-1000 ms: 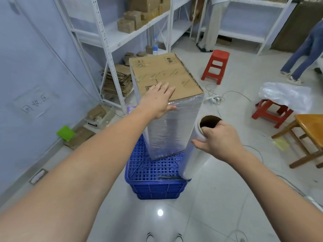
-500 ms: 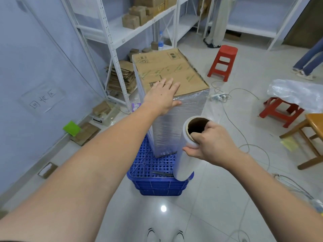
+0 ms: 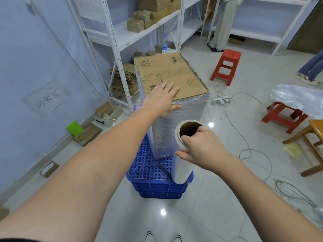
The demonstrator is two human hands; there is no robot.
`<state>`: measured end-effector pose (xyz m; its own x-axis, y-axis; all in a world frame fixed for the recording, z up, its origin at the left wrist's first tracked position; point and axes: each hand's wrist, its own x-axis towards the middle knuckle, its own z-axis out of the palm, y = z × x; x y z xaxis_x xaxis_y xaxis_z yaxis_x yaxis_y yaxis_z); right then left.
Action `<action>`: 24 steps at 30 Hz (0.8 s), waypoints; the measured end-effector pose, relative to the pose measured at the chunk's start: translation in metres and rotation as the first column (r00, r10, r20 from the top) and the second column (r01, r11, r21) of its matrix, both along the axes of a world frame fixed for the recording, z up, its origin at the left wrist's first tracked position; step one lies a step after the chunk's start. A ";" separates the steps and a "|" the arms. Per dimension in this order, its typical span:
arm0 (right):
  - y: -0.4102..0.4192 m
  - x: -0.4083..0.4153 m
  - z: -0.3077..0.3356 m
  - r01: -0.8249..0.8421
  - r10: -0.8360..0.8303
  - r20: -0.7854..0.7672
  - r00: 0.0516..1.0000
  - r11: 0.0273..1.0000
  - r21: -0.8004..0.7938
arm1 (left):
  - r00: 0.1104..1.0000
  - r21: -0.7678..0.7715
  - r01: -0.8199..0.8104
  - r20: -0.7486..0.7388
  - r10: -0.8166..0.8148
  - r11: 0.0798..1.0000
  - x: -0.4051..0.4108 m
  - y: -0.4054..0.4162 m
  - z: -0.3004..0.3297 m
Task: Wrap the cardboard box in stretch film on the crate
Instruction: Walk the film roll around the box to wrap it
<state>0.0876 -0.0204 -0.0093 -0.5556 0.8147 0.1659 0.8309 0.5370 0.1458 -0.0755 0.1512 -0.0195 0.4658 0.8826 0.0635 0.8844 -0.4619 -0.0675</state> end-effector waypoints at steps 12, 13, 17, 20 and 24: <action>-0.016 0.012 0.021 0.177 -0.177 0.015 0.984 0.969 -0.170 | 1.000 -0.003 0.000 -0.021 0.000 1.000 0.000 -0.004 0.002; -0.016 0.014 0.023 0.195 -0.195 0.017 0.981 0.962 -0.189 | 1.000 -0.004 0.002 -0.022 -0.002 1.000 -0.001 -0.004 0.002; -0.008 0.028 0.031 0.277 -0.278 0.036 0.960 0.921 -0.274 | 1.000 -0.004 0.009 -0.016 -0.009 1.000 -0.001 -0.004 0.002; -0.005 0.033 0.031 0.293 -0.287 0.062 0.956 0.913 -0.285 | 1.000 0.003 0.013 -0.015 -0.013 1.000 -0.001 -0.003 0.001; -0.009 0.014 0.031 0.330 -0.330 0.045 0.943 0.907 -0.260 | 1.000 0.014 0.017 -0.002 -0.017 1.000 -0.002 -0.002 -0.001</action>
<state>0.1017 -0.0289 0.0215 -0.2474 0.9659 -0.0767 0.9673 0.2508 0.0380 -0.0771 0.1497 -0.0202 0.4806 0.8738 0.0745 0.8764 -0.4756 -0.0756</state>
